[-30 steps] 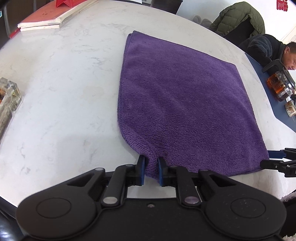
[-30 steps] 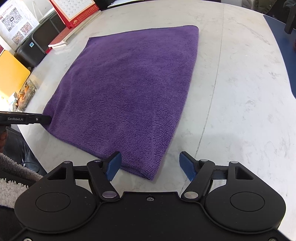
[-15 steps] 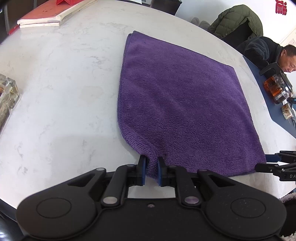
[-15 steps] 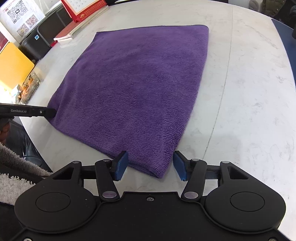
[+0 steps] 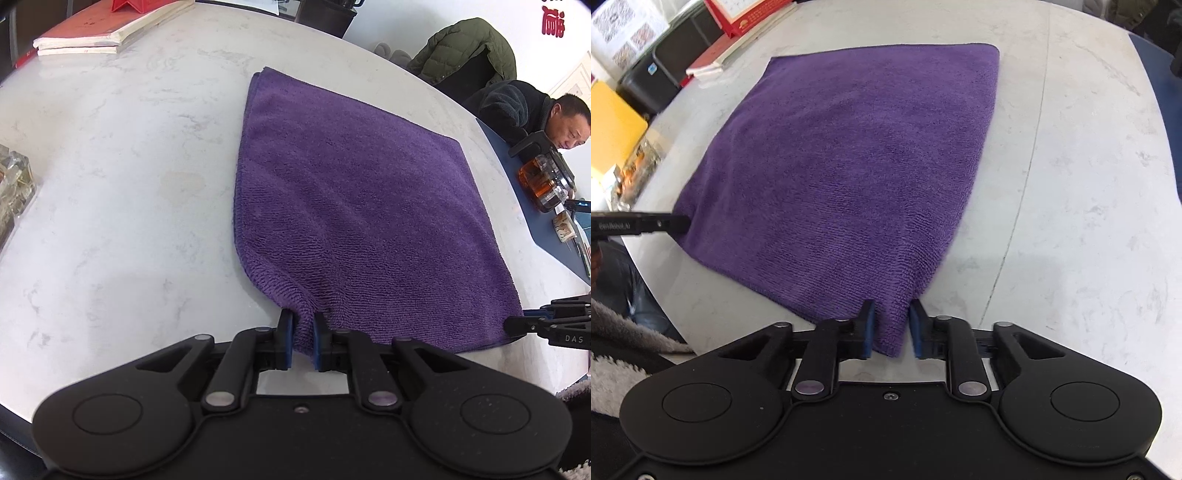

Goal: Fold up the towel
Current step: 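Close both grippers on the purple towel edge, then lift the towel edge with both grippers and fold it over the towel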

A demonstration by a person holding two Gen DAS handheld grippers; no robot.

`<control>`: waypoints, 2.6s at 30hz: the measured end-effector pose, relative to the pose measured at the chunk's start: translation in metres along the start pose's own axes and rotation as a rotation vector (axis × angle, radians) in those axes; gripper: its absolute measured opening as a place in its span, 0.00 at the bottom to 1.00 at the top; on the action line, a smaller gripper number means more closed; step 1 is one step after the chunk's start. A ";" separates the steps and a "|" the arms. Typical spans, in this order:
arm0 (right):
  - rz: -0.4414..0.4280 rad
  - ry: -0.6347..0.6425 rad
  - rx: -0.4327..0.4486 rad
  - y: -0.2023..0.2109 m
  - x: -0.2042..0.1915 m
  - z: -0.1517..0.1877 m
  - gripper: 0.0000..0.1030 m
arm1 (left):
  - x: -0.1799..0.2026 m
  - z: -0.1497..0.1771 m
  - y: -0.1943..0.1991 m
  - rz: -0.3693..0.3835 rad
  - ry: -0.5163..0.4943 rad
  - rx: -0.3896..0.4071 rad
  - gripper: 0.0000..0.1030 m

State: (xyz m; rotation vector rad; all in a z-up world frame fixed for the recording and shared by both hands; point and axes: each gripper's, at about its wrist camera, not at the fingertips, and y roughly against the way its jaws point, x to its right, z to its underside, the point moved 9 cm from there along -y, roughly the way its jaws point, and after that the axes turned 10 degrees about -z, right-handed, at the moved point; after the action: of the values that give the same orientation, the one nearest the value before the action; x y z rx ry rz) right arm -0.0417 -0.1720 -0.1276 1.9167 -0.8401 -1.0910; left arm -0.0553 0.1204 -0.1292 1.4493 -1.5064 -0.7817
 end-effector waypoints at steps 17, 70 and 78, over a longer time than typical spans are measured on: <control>-0.172 -0.145 0.096 0.018 0.009 0.001 0.04 | -0.007 -0.018 0.013 0.163 0.164 0.050 0.04; -0.382 -0.269 0.359 0.033 0.082 -0.159 0.04 | 0.002 -0.167 -0.021 0.176 0.236 0.124 0.04; -0.429 -0.246 0.338 0.029 0.095 -0.172 0.04 | 0.015 -0.184 -0.004 0.125 0.220 0.190 0.05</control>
State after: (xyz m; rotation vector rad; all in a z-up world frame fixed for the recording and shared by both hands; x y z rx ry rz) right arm 0.1467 -0.2144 -0.0810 2.3489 -0.8040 -1.5442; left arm 0.1133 0.1292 -0.0542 1.5087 -1.5151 -0.3981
